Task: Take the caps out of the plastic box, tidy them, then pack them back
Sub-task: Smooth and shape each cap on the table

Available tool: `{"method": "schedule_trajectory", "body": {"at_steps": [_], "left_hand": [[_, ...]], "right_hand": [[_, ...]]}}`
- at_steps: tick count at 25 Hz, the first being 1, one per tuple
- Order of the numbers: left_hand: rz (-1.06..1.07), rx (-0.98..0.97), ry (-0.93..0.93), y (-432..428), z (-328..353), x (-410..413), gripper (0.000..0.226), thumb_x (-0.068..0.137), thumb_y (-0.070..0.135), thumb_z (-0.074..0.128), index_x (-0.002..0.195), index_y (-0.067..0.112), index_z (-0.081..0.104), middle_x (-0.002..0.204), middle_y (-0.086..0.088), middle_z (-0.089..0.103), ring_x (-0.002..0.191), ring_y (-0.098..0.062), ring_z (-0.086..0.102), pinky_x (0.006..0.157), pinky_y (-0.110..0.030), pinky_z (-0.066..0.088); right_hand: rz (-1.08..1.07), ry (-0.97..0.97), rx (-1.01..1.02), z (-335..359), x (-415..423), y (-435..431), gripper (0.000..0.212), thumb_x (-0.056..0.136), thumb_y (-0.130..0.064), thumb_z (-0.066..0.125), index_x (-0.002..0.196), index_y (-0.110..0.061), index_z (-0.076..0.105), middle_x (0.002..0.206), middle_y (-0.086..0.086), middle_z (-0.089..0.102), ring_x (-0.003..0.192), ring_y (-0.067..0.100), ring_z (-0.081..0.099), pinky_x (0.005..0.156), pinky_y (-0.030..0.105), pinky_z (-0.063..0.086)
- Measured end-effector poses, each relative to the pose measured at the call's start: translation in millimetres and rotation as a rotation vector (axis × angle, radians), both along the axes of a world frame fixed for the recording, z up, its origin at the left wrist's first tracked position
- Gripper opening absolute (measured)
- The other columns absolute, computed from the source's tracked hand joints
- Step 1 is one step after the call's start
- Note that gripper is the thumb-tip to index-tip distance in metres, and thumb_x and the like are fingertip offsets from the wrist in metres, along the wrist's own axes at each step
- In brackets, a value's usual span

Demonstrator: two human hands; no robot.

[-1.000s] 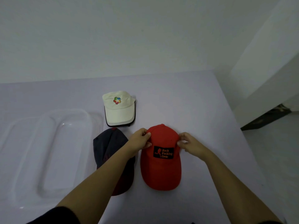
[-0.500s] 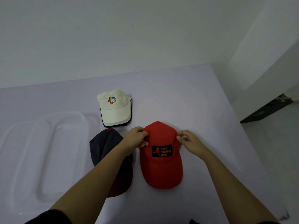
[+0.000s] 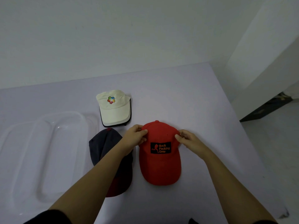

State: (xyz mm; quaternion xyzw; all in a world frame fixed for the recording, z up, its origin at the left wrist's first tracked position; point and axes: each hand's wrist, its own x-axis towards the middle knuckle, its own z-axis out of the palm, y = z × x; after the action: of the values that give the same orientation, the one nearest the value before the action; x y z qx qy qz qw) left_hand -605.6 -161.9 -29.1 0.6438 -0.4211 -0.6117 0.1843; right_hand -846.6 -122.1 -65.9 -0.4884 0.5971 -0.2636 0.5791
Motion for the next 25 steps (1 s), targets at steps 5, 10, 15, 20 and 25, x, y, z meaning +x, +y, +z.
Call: {"method": "schedule_trajectory", "body": {"at_steps": [5,10,15,20,25], "left_hand": [[-0.015,0.058,-0.043,-0.5,-3.0,2.4,0.030,0.091,0.006,0.030,0.099,0.004,0.059,0.076,-0.012,0.057,0.054,-0.011,0.053,0.049,-0.018,0.039],[-0.118,-0.090,-0.265,2.7,-3.2,6.6,0.018,0.097,0.016,0.039,0.105,0.010,0.053,0.078,-0.003,0.062,0.062,-0.011,0.058,0.055,-0.021,0.041],[-0.159,-0.172,-0.329,1.9,-9.1,11.7,0.023,0.096,0.010,0.042,0.113,0.004,0.056,0.074,0.001,0.063,0.061,-0.008,0.060,0.052,-0.015,0.042],[-0.149,-0.233,-0.399,-1.2,-4.1,10.8,0.036,0.097,0.008,0.037,0.131,0.004,0.048,0.115,-0.012,0.064,0.062,-0.011,0.063,0.056,-0.012,0.044],[-0.231,-0.239,-0.466,-8.2,-2.7,12.5,0.025,0.095,0.009,0.044,0.112,0.000,0.059,0.097,-0.012,0.068,0.062,-0.012,0.064,0.058,-0.012,0.045]], "right_hand": [[-0.014,0.049,0.001,7.1,6.0,-16.8,0.026,0.095,-0.037,0.047,0.106,-0.023,0.066,0.104,-0.011,0.067,0.093,-0.002,0.059,0.083,0.017,0.043],[-0.059,0.039,0.026,14.7,8.2,-24.8,0.017,0.096,-0.025,0.048,0.085,-0.020,0.060,0.077,-0.011,0.057,0.062,-0.007,0.051,0.054,0.004,0.039],[-0.014,0.055,0.033,16.3,5.5,-22.7,0.018,0.095,-0.029,0.049,0.100,-0.019,0.063,0.092,-0.012,0.062,0.082,-0.002,0.053,0.068,0.015,0.037],[-0.092,0.064,0.004,15.6,-8.9,-16.0,0.017,0.095,-0.025,0.048,0.104,-0.026,0.063,0.099,-0.013,0.059,0.079,0.000,0.052,0.072,0.018,0.040],[-0.016,0.292,-0.046,-5.1,-18.6,-4.0,0.012,0.088,-0.019,0.062,0.096,-0.028,0.064,0.110,-0.001,0.054,0.103,0.017,0.056,0.092,0.033,0.046]]}}
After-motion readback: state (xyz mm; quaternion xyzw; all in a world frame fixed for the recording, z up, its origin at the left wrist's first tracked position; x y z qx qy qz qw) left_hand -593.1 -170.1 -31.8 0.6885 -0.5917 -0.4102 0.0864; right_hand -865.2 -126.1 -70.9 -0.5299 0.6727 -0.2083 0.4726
